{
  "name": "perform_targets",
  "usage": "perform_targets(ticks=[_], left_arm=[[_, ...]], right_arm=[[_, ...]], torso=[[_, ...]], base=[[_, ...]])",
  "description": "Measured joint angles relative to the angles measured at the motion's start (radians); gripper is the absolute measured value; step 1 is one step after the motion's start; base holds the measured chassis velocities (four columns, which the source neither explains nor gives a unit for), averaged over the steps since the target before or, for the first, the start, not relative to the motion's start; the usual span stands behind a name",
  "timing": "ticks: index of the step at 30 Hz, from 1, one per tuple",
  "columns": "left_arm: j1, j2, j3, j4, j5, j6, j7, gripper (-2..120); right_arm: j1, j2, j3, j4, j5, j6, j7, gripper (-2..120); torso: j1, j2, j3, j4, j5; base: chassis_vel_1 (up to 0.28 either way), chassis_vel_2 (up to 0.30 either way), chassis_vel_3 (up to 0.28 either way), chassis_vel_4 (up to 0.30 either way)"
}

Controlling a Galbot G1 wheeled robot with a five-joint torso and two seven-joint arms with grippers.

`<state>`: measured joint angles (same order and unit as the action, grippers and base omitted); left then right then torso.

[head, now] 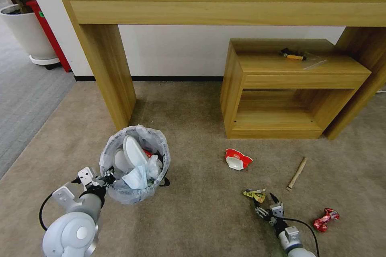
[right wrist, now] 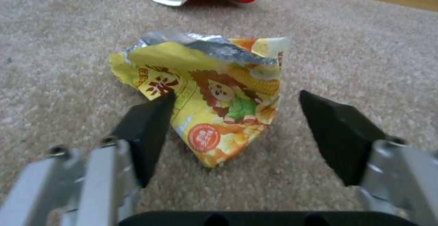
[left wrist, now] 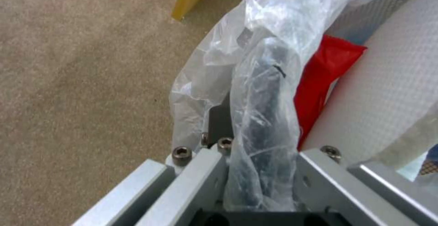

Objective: Pick up the trash bin and place the garbage on the floor into it.

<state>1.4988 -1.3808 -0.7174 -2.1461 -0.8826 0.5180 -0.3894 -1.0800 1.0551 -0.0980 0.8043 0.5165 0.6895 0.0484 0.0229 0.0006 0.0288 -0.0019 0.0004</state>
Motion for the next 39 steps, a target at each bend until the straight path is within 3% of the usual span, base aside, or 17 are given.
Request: perform_targets(ticks=[2, 11, 22, 31, 39], left_arm=[[0.001, -0.001, 0.001, 0.0, 0.0, -0.001, 0.0, 0], [0.006, -0.004, 0.003, -0.008, 0.002, -0.003, 0.001, 0], [0.014, -0.017, 0.008, -0.017, 0.014, -0.006, 0.004, 0], [0.017, -0.026, 0.013, -0.013, 0.025, -0.008, 0.005, 0], [0.018, -0.019, 0.02, -0.004, 0.032, -0.003, 0.005, 0]], right_arm=[[0.005, 0.004, -0.001, -0.01, -0.002, 0.005, -0.006, 59], [0.002, 0.016, 0.002, -0.022, -0.014, 0.019, -0.013, 43], [-0.011, 0.013, 0.015, -0.009, -0.042, 0.046, -0.023, 2], [-0.032, -0.003, 0.024, 0.029, -0.056, 0.07, -0.033, 0], [-0.062, -0.069, 0.034, 0.165, -0.059, 0.119, -0.055, 0]], torso=[[0.0, 0.0, 0.0, 0.0, -0.0002], [0.0, 0.0, 0.0, 0.0, -0.0001], [0.0, 0.0, 0.0, 0.0, 0.0], [0.0, 0.0, 0.0, 0.0, 0.0], [0.0, 0.0, 0.0, 0.0, 0.0002]], base=[[0.0, 0.0, 0.0, 0.0], [0.0, 0.0, 0.0, 0.0], [0.0, 0.0, 0.0, 0.0], [0.0, 0.0, 0.0, 0.0], [0.0, 0.0, 0.0, 0.0]])
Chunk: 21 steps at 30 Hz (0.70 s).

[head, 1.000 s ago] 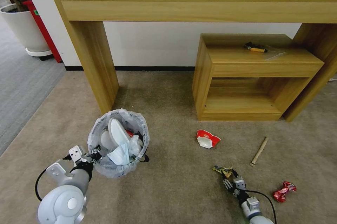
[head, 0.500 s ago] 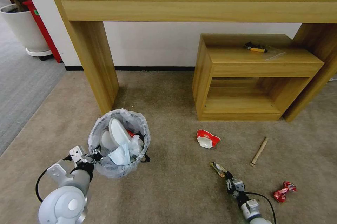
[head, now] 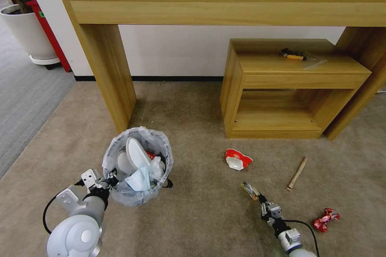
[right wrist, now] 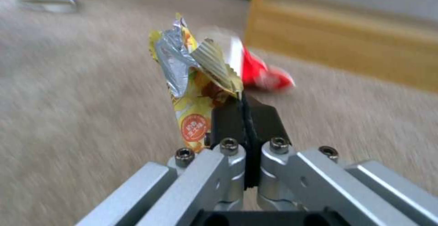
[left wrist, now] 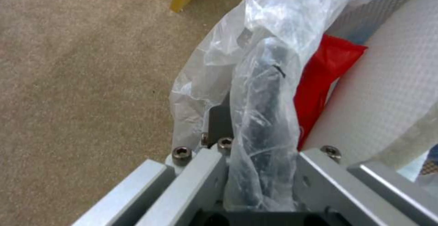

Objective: Pick up the trash bin and place the garbage on the floor into it.

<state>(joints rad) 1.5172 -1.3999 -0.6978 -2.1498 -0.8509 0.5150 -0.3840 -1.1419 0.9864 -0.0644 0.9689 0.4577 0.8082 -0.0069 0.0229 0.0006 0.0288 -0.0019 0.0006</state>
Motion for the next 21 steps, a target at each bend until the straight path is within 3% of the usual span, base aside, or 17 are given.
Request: perform_targets(ticks=[13, 21], left_arm=[[0.022, 0.041, -0.023, -0.017, -0.007, 0.011, -0.004, 0], [0.035, 0.038, -0.016, -0.022, 0.007, 0.013, -0.004, 0]], right_arm=[[-0.013, -0.103, -0.003, 0.32, 0.015, 0.002, -0.024, 0], [0.023, -0.193, -0.05, 0.559, 0.039, -0.067, 0.009, 0]], torso=[[0.0, 0.0, 0.0, 0.0001, -0.0003], [0.0, 0.0, 0.0, 0.0, -0.0003]], base=[[0.0, 0.0, 0.0, 0.0], [0.0, 0.0, 0.0, 0.0]])
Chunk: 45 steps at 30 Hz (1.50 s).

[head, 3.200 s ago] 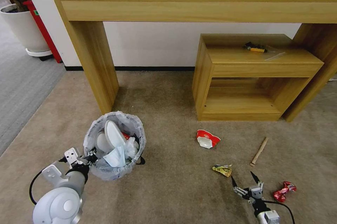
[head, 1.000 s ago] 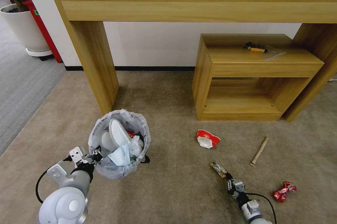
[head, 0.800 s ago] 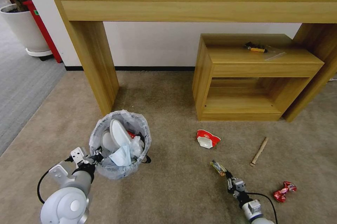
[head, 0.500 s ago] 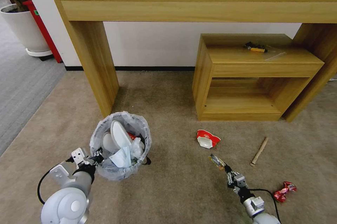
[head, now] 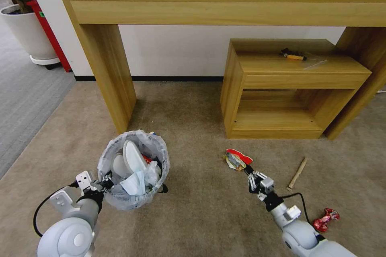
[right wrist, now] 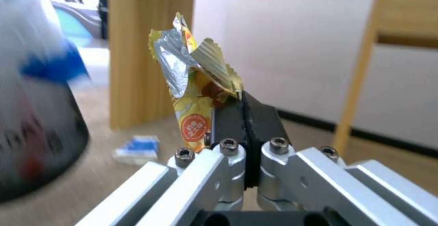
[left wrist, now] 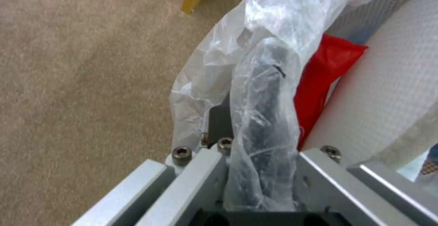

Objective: Pick up the trash bin and place the garbage on the floor into it.

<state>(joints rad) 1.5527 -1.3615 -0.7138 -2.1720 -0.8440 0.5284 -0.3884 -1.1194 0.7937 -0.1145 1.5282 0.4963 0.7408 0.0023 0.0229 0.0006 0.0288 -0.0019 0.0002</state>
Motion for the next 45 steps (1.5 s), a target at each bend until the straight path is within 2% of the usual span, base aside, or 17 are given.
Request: perform_targets(ticks=[2, 5, 7, 9, 13, 17, 20, 21, 25, 29, 31, 37, 45], left_arm=[[0.002, -0.003, 0.004, 0.0, 0.006, 0.0, 0.0, 0], [0.004, -0.008, 0.011, 0.007, 0.022, 0.0, 0.003, 0], [0.003, -0.009, 0.014, 0.009, 0.025, 0.0, 0.003, 0], [-0.001, -0.015, 0.024, 0.011, 0.032, 0.001, 0.003, 0], [-0.004, -0.021, 0.033, 0.015, 0.041, 0.001, 0.003, 0], [-0.007, -0.032, 0.045, 0.023, 0.055, 0.002, 0.003, 0], [-0.01, -0.043, 0.056, 0.025, 0.062, 0.003, 0.003, 0], [-0.01, -0.043, 0.056, 0.025, 0.062, 0.003, 0.003, 0], [-0.012, -0.054, 0.062, 0.019, 0.065, 0.004, 0.003, 0], [-0.012, -0.059, 0.063, 0.012, 0.066, 0.004, 0.002, 0], [-0.011, -0.064, 0.061, 0.005, 0.065, 0.004, 0.002, 0], [-0.002, -0.062, 0.042, -0.015, 0.056, 0.004, 0.002, 0], [0.016, -0.061, 0.038, -0.042, 0.054, 0.004, 0.002, 0]], right_arm=[[0.009, -0.017, -0.011, 0.044, 0.011, -0.01, 0.001, 0], [0.034, -0.077, -0.046, 0.183, 0.06, -0.044, 0.002, 0], [0.042, -0.093, -0.056, 0.214, 0.07, -0.052, 0.002, 0], [0.08, -0.131, -0.101, 0.283, 0.091, -0.068, 0.004, 0], [0.111, -0.155, -0.139, 0.32, 0.111, -0.078, 0.007, 0], [0.169, -0.181, -0.215, 0.364, 0.142, -0.088, 0.012, 0], [0.241, -0.189, -0.318, 0.389, 0.176, -0.092, 0.016, 0], [0.241, -0.189, -0.318, 0.389, 0.176, -0.092, 0.016, 0], [0.374, -0.149, -0.473, 0.389, 0.217, -0.097, 0.035, 0], [0.429, -0.111, -0.541, 0.372, 0.226, -0.099, 0.045, 0], [0.462, -0.062, -0.59, 0.344, 0.228, -0.103, 0.056, 0], [0.48, 0.001, -0.64, 0.275, 0.226, -0.104, 0.061, 0], [0.474, 0.056, -0.65, 0.191, 0.212, -0.101, 0.059, 0]], torso=[[0.0, 0.0, 0.0, 0.0, 0.0], [0.0, 0.0, 0.0, 0.0, 0.0001], [0.0, 0.0, 0.0, 0.0, 0.0], [0.0, 0.0, 0.0, 0.0, 0.0001], [0.0, 0.0, 0.0, -0.0001, 0.0], [0.0, 0.0, 0.0, 0.0, 0.0], [0.0, 0.0, 0.0, -0.0002, 0.0], [0.0, 0.0, 0.0, -0.0002, 0.0], [0.0, 0.0, 0.0, 0.0001, 0.0001], [0.0, 0.0, 0.0, 0.0001, -0.0004], [0.0, 0.0, 0.0, 0.0002, 0.0001], [0.0, 0.0, 0.0, 0.0, -0.0001], [0.0, 0.0, 0.0, 0.0, 0.0001]], base=[[0.0, 0.0, 0.0, 0.0], [0.0, 0.0, 0.0, 0.0], [0.0, 0.0, 0.0, 0.0], [0.0, 0.0, 0.0, 0.0], [0.0, 0.0, 0.0, 0.0], [0.0, 0.0, 0.0, 0.0], [0.0, 0.0, 0.0, 0.0], [0.0, 0.0, 0.0, 0.0], [0.0, 0.0, 0.0, 0.0], [0.0, 0.0, 0.0, 0.0], [0.0, 0.0, 0.0, 0.0], [0.0, 0.0, 0.0, 0.0], [0.0, 0.0, 0.0, 0.0]])
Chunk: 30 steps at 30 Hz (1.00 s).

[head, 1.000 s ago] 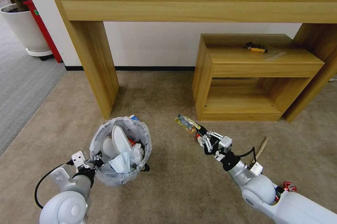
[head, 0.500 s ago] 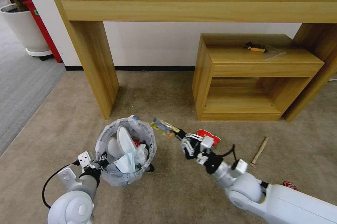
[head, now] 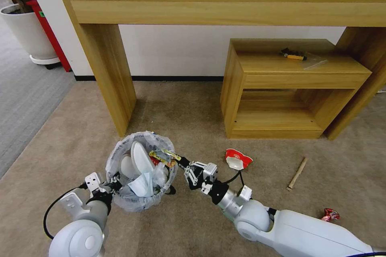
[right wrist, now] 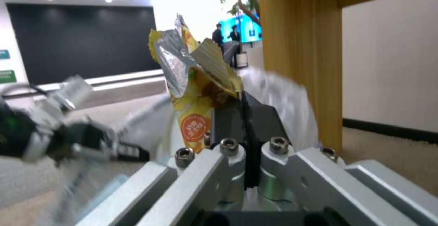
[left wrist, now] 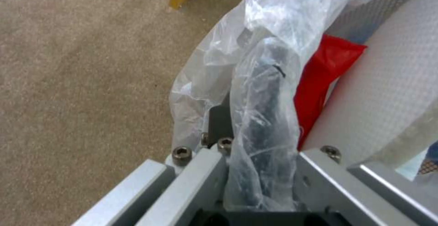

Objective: Pick up the trash bin and place the garbage on the floor into it.

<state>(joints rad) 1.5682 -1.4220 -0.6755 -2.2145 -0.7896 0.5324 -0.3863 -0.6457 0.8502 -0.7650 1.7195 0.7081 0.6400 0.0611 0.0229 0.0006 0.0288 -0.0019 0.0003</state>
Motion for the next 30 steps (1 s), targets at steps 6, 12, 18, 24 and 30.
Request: perform_targets(ticks=[6, 12, 18, 24, 30], left_arm=[[0.02, -0.003, 0.0, -0.025, 0.004, -0.002, 0.002, 0], [0.037, -0.008, 0.002, -0.04, 0.011, -0.003, 0.006, 0], [0.042, -0.011, 0.009, -0.04, 0.019, -0.006, 0.013, 0], [0.037, -0.007, 0.004, -0.007, 0.023, -0.011, 0.019, 0], [0.028, -0.011, 0.014, 0.013, 0.032, -0.011, 0.02, 0]], right_arm=[[-0.014, 0.032, 0.001, -0.06, -0.01, 0.009, -0.015, 10], [-0.012, 0.055, -0.008, -0.092, -0.019, 0.012, -0.021, 35], [-0.005, 0.066, -0.011, -0.097, -0.022, 0.013, -0.018, 55], [-0.032, 0.059, 0.043, -0.047, -0.022, -0.007, 0.013, 79], [-0.057, 0.051, 0.082, -0.015, -0.034, -0.018, 0.038, 95]], torso=[[0.0, 0.0, 0.0, -0.0001, -0.0001], [0.0, 0.0, 0.0, 0.0, -0.0001], [0.0, 0.0, 0.0, 0.0, -0.0001], [0.0, 0.0, 0.0, -0.0001, -0.0001], [0.0, 0.0, 0.0, 0.0, -0.0001]], base=[[0.0, 0.0, 0.0, 0.0], [0.0, 0.0, 0.0, 0.0], [0.0, 0.0, 0.0, 0.0], [0.0, 0.0, 0.0, 0.0], [0.0, 0.0, 0.0, 0.0]])
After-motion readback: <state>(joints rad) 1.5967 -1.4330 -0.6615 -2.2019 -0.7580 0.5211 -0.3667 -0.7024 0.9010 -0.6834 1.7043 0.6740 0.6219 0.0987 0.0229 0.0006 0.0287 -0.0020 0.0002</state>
